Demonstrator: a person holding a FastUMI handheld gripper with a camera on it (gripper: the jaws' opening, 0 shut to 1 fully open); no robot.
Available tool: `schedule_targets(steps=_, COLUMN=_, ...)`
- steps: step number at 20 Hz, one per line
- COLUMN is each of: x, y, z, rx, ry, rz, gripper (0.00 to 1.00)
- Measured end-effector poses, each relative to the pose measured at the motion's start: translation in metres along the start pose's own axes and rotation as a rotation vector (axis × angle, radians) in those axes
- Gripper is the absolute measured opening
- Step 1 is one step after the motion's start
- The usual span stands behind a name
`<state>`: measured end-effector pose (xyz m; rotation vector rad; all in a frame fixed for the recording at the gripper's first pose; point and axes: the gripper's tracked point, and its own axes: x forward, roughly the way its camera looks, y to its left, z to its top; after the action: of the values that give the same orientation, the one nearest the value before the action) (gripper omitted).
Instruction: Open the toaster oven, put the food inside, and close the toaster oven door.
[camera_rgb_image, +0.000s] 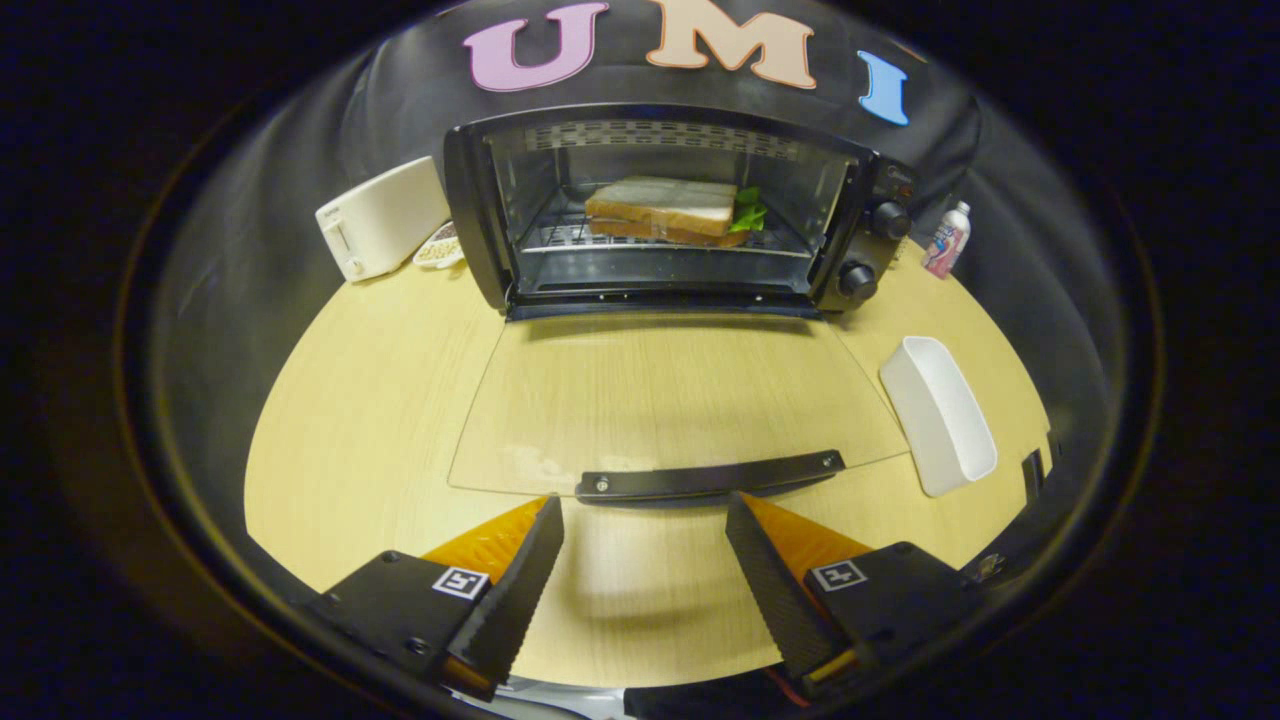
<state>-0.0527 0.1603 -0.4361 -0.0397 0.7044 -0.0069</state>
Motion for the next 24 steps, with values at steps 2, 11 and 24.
schedule_targets(steps=2, x=-0.001, y=-0.001, z=0.002, rx=-0.003, ry=0.0, rz=0.0, gripper=1.0)
schedule_targets(steps=11, x=-0.043, y=-0.007, z=0.072, rx=-0.011, ry=-0.159, rz=-0.004, gripper=1.0)
schedule_targets(steps=24, x=-0.057, y=-0.011, z=0.132, rx=-0.06, ry=-0.288, rz=-0.048, gripper=1.0)
